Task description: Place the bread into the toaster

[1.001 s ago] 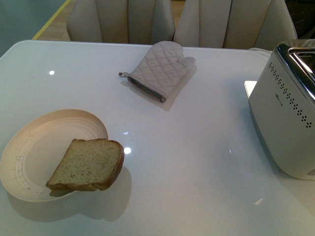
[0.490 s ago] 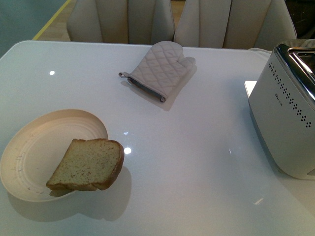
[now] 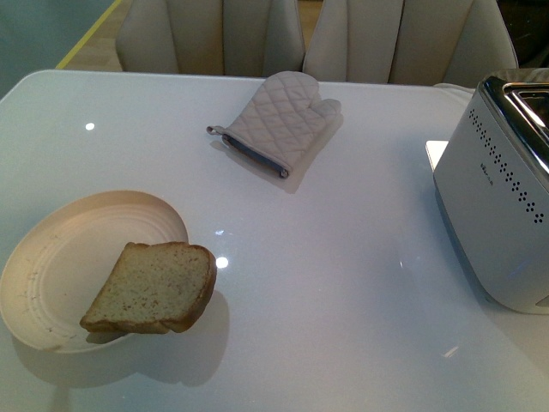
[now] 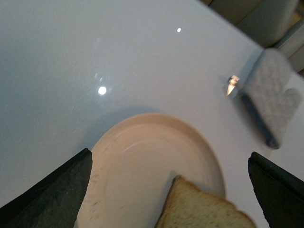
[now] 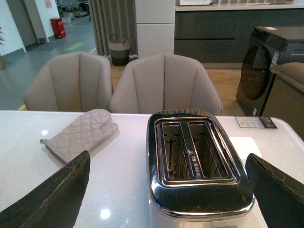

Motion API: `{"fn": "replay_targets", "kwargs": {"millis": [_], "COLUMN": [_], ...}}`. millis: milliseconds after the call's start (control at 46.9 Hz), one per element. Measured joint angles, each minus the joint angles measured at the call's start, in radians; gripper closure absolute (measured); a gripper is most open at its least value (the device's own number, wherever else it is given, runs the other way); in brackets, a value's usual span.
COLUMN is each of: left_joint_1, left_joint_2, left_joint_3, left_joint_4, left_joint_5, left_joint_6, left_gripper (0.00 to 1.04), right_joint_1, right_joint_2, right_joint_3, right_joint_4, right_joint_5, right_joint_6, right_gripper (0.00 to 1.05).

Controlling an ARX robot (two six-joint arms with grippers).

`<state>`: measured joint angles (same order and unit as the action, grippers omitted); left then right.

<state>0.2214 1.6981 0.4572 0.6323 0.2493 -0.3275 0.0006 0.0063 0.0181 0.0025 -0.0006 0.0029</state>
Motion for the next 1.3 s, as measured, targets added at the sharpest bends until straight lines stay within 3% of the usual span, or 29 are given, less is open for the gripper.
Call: {"fn": "replay_targets", "kwargs": {"millis": [298, 703, 788, 980, 1108, 1172, 1300], "left_joint_1": [0.039, -0.002, -0.011, -0.057, -0.083, -0.116, -0.163], "left_joint_2": [0.408, 0.604, 0.625, 0.653, 0.655, 0.655, 0.652], "left_joint_3": [0.051, 0.154, 0.170, 0.205, 0.212, 0.214, 0.219], "left_joint_4": [0.100, 0.114, 0.113, 0.100, 0.099, 0.098, 0.098], "left_joint_5": [-0.101, -0.158, -0.172, -0.188, -0.191, -0.190, -0.176], "left_joint_6": [0.237, 0.316, 0.318, 0.305, 0.296, 0.279, 0.238], "left_gripper": [0.07, 0.09, 0.21, 0.60, 0.76, 0.90, 1.00], "right_joint_1": [0.000, 0.000, 0.000, 0.000, 0.000, 0.000, 0.000], "right_joint_2": [0.000, 0.000, 0.000, 0.000, 0.000, 0.000, 0.000], "right_joint_3": [0.000, 0.000, 0.000, 0.000, 0.000, 0.000, 0.000], "right_joint_4": [0.000, 0.000, 0.000, 0.000, 0.000, 0.000, 0.000], "right_joint_5": [0.000, 0.000, 0.000, 0.000, 0.000, 0.000, 0.000], "right_joint_6": [0.000, 0.000, 0.000, 0.000, 0.000, 0.000, 0.000], "right_gripper": [0.09, 0.09, 0.09, 0.09, 0.09, 0.09, 0.09]}}
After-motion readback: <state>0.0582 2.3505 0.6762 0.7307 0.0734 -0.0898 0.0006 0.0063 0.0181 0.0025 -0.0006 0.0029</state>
